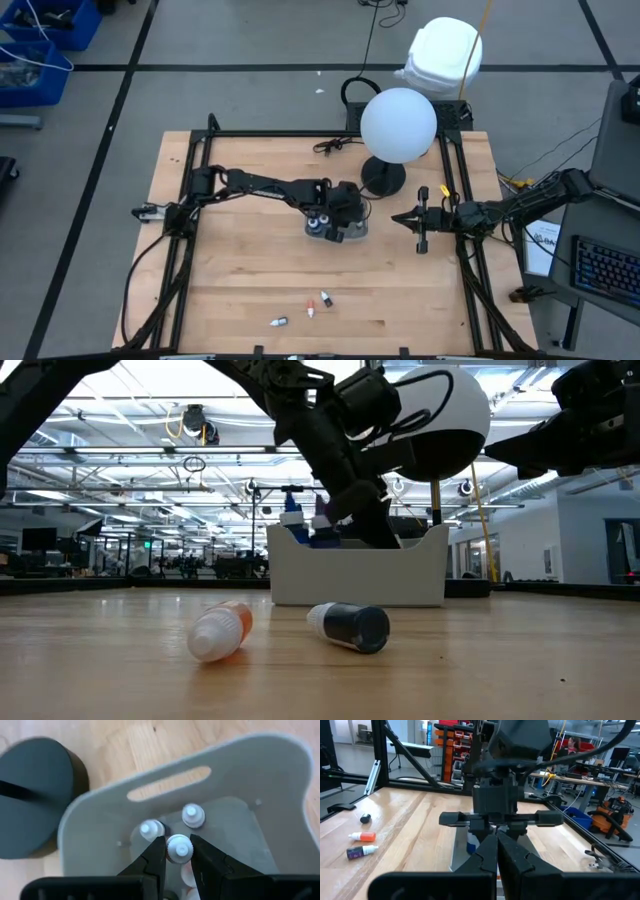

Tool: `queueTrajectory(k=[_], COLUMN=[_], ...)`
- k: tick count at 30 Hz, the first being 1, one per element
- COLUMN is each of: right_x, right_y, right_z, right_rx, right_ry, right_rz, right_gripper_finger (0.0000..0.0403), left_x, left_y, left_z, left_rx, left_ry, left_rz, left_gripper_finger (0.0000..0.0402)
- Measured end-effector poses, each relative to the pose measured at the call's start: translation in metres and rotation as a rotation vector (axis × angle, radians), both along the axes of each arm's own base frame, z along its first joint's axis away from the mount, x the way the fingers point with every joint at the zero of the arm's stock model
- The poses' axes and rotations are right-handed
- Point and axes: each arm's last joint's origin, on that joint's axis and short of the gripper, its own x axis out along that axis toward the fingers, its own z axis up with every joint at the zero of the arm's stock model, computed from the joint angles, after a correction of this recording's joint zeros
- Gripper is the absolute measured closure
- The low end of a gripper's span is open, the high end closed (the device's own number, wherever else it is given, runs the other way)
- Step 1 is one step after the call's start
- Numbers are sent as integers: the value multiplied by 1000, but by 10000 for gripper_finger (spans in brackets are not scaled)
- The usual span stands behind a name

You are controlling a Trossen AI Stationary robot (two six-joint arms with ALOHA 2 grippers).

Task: Pick & Place food coloring
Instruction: Put the bottom small orange food coloring bottle into the gray bin

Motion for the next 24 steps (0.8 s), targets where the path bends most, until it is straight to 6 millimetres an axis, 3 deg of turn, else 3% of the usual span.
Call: queueTrajectory(k=[24], right_x=[0], right_y=[0], right_z=[0], right_rx=[1], right_ry=[0], right_rz=[0], right_gripper_finger=[403], left_x=[-1], left_y=[10], left_z=[0], left_rx=[-14], left_ry=[5], left_rz=[37], left_gripper_finger=[325])
